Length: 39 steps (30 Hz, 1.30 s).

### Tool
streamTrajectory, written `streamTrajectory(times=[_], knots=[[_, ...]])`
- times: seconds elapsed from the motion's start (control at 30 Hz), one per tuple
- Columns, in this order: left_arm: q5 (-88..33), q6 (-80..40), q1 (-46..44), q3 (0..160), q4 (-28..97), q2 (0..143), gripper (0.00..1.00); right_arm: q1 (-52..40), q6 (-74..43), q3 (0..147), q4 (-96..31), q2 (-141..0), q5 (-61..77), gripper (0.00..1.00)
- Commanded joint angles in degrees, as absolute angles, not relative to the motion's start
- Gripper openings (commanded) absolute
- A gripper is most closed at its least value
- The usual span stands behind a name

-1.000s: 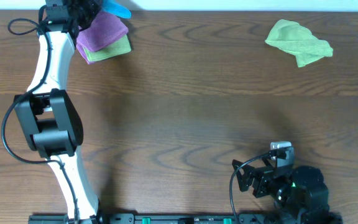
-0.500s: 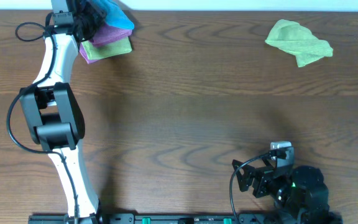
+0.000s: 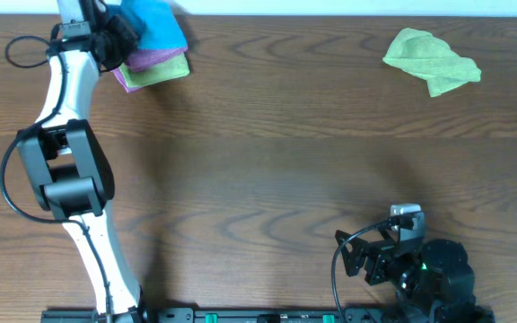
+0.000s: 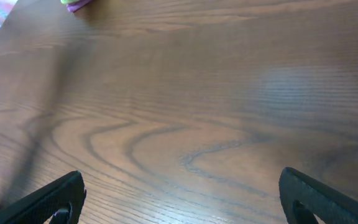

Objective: Fold the cloth
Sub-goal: 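Lower the blue cloth onto the pink and green cloth stack with the left gripper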

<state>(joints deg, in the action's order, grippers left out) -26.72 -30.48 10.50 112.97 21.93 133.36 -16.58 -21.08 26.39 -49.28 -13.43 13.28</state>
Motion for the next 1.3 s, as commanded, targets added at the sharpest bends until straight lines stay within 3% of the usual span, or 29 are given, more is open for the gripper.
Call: streamTrajectory(times=[0.0, 0.3, 0.4, 0.7, 1.27], knots=[[-26.4, -28.2, 11.4, 114.3, 23.4, 133.5, 0.05, -16.1, -21.8, 26.3, -49.3, -13.1, 13.3, 0.99], [-26.6, -25.1, 11.7, 114.3, 26.7, 133.5, 0.06, -16.1, -21.8, 26.3, -49.3, -13.1, 13.3, 0.99], [-26.6, -24.0, 11.7, 114.3, 27.2, 133.4, 0.20, -16.1, -21.8, 26.3, -49.3, -13.1, 13.3, 0.99], [-26.5, -22.2, 12.7, 114.3, 30.1, 133.4, 0.23, -16.1, -21.8, 26.3, -49.3, -13.1, 13.3, 0.99], [-26.7, -19.2, 16.3, 114.3, 33.2, 129.1, 0.58, -16.1, -21.8, 26.3, -49.3, -13.1, 13.3, 0.99]])
